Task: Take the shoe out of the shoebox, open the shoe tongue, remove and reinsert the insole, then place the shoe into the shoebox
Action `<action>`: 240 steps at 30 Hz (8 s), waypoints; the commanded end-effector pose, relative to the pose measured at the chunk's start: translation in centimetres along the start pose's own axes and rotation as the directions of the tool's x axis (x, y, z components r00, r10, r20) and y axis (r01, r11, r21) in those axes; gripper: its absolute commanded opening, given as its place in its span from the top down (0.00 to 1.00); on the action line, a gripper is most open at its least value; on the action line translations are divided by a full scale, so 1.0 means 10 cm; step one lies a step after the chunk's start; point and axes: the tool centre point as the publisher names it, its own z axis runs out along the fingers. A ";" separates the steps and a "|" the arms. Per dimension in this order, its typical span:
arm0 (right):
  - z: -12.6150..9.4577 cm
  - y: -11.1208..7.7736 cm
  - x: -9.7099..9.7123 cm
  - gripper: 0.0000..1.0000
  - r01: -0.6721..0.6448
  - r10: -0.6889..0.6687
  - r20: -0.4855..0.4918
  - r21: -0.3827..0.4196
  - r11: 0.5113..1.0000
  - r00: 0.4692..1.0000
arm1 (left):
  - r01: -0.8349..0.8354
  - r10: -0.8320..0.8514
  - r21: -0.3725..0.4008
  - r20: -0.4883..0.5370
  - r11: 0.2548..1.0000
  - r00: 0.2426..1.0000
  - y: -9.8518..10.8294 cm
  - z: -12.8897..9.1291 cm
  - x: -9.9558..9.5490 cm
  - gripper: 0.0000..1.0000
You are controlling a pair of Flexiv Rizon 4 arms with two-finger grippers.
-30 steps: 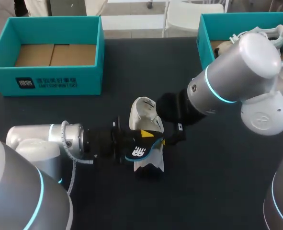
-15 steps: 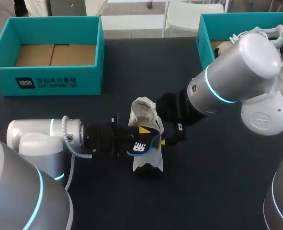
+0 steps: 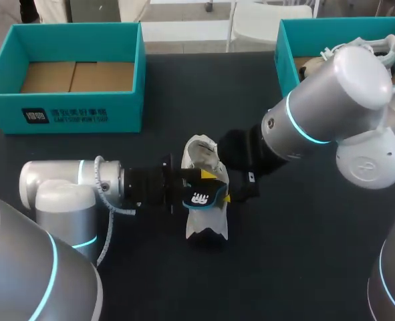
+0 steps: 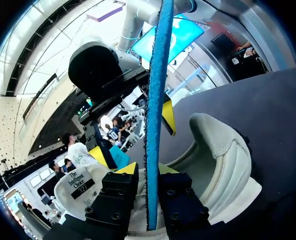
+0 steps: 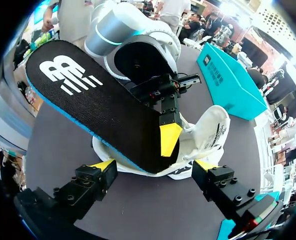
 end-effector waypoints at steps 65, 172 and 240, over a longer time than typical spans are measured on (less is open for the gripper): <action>0.01 0.00 0.01 0.00 0.000 0.000 0.002 0.001 1.000 1.000 | -0.088 0.089 -0.098 -0.001 0.991 0.996 0.00 -0.25 0.11 0.75; 0.01 0.00 0.01 0.00 0.000 0.000 0.002 0.001 1.000 1.000 | -0.158 0.144 -0.104 -0.128 0.982 0.981 0.00 -0.24 0.29 1.00; -0.94 -0.56 -0.02 0.00 -0.086 0.087 -0.050 0.026 0.996 0.995 | -0.175 0.131 0.044 -0.842 0.984 0.524 -0.76 -0.38 -0.91 0.00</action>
